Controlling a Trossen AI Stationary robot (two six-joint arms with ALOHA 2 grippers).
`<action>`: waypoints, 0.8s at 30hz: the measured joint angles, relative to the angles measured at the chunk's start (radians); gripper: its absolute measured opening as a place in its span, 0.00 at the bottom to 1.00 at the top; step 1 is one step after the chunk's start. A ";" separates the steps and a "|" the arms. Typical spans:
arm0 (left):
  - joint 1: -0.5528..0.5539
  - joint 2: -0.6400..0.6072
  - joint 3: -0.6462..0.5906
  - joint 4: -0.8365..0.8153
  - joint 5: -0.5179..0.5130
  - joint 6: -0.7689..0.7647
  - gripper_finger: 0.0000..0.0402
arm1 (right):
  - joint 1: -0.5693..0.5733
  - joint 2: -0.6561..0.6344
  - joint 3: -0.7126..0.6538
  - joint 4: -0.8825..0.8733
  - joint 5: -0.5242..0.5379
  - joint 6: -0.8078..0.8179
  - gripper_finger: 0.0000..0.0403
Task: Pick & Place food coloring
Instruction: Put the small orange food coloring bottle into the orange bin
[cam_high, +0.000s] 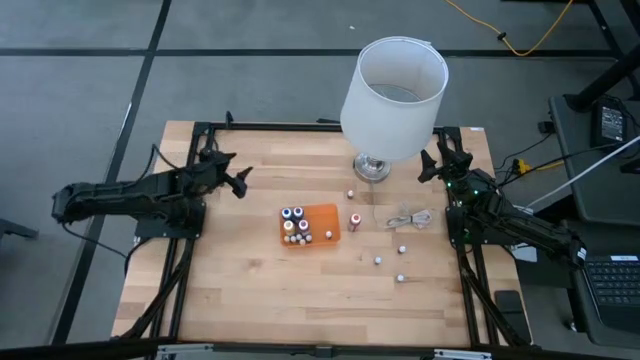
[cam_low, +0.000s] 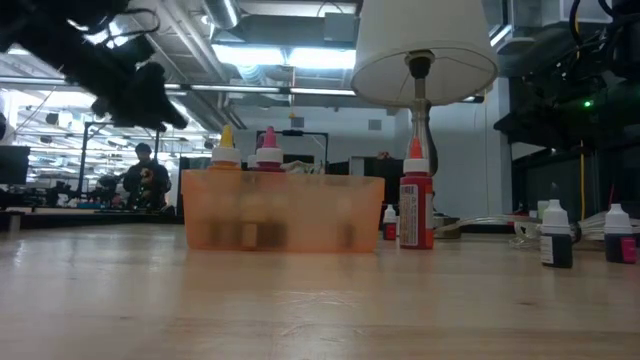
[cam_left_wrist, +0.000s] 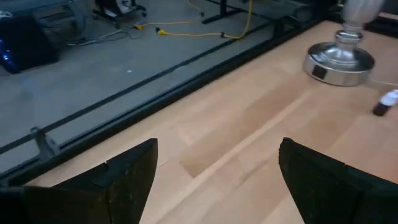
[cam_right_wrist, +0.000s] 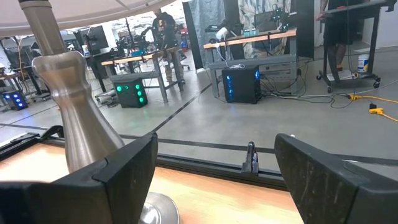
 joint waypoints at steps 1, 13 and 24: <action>0.013 -0.024 -0.020 0.012 0.009 0.006 0.81 | 0.000 0.000 0.000 0.000 0.000 0.000 0.80; 0.117 -0.172 -0.199 0.221 0.139 0.108 0.80 | 0.000 0.000 0.000 0.000 0.000 0.000 0.80; 0.190 -0.231 -0.278 0.212 0.183 0.110 0.80 | 0.000 0.000 0.000 0.000 0.000 0.000 0.80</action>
